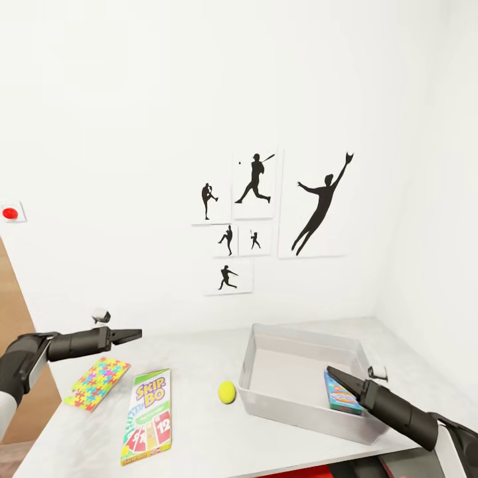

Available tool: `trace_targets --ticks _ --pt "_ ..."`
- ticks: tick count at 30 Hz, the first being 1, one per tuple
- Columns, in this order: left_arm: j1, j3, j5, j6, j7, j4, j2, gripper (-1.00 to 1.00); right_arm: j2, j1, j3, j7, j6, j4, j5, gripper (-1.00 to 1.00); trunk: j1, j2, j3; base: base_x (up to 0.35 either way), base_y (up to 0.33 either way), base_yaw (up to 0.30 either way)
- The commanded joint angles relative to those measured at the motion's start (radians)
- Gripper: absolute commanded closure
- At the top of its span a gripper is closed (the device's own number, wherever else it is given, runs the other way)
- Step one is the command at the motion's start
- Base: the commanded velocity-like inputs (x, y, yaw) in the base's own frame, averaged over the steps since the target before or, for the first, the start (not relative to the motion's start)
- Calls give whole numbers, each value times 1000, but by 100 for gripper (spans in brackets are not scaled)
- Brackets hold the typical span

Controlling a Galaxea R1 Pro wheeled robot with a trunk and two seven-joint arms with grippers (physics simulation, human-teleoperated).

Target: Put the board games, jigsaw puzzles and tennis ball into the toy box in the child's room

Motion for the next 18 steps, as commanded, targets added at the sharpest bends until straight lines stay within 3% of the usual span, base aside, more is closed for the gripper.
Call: trace_targets --ticks 1,7,18 --pt "2 0 0 11 -4 0 0 -100 0 0 -1 -1 0 1 -3 -100 0 -1 0 0 0 13" --pt "4 4 1 11 -4 0 0 -100 -1 0 -4 -6 -43 5 -5 -100 0 -1 0 0 0 127" --pt "5 9 1 10 -4 0 2 -100 0 -1 -6 -7 -64 7 -4 -100 0 -1 4 -87 46 262"
